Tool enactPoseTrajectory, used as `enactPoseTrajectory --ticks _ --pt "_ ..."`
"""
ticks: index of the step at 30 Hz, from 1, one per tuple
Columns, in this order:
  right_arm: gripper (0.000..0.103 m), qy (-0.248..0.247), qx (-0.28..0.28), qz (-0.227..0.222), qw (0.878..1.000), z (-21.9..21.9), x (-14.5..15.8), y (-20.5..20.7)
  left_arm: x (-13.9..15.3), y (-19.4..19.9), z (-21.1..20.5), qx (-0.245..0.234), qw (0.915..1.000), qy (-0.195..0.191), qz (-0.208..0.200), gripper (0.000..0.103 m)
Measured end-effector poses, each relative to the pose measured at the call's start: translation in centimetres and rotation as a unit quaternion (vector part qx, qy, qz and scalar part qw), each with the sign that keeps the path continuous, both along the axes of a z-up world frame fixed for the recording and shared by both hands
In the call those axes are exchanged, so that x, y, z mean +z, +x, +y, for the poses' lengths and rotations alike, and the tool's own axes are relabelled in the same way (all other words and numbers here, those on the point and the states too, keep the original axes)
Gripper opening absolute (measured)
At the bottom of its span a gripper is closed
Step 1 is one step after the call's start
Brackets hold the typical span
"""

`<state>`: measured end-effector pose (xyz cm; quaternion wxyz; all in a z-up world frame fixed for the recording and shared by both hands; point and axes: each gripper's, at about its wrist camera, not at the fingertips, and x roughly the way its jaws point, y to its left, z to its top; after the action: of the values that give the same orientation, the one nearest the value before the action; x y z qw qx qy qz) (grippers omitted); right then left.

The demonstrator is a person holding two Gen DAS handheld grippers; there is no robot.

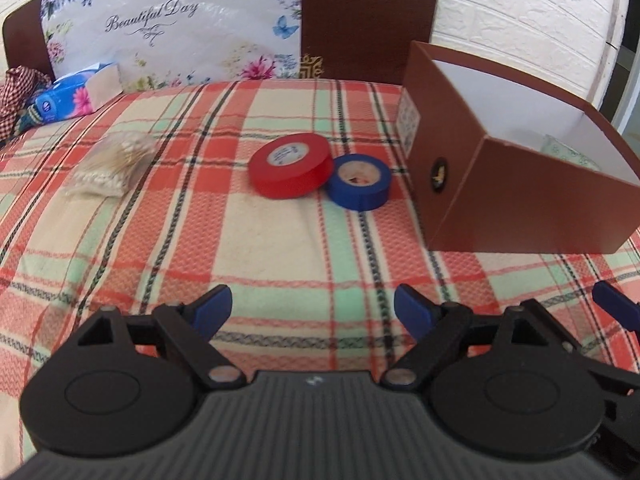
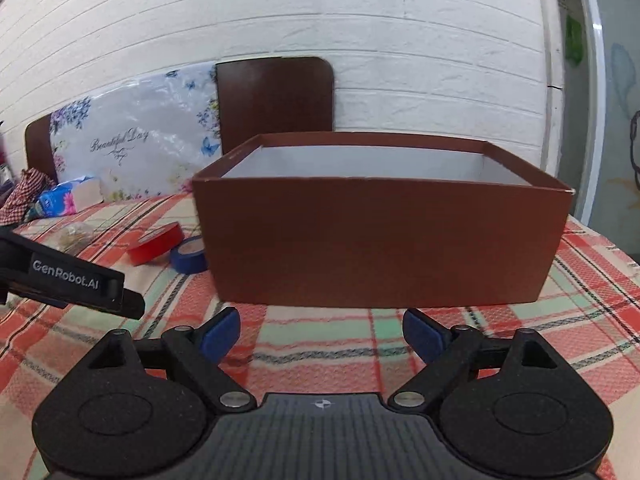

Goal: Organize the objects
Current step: 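Grasp the red tape roll with the right gripper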

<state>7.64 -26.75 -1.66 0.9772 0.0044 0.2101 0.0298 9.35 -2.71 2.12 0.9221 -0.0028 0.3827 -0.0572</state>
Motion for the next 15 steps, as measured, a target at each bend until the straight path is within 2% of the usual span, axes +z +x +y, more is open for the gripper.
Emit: enactPoseTrajectory --ticks 6,9,15 --pt "0.087 -0.022 0.044 0.026 0.998 3.4 -0.2 -0.1 -1.1 0.2 3.2 0.025 0.9996 0.011 0.003 0.09" --pt "0.083 -0.05 0.072 0.03 0.996 5.5 -0.4 -0.1 -1.8 0.5 5.2 0.044 0.9989 0.013 0.006 0.09" --pt "0.082 -0.083 0.109 0.044 0.99 8.4 -0.6 0.1 -2.5 1.2 8.5 0.057 0.9966 0.05 -0.032 0.093"
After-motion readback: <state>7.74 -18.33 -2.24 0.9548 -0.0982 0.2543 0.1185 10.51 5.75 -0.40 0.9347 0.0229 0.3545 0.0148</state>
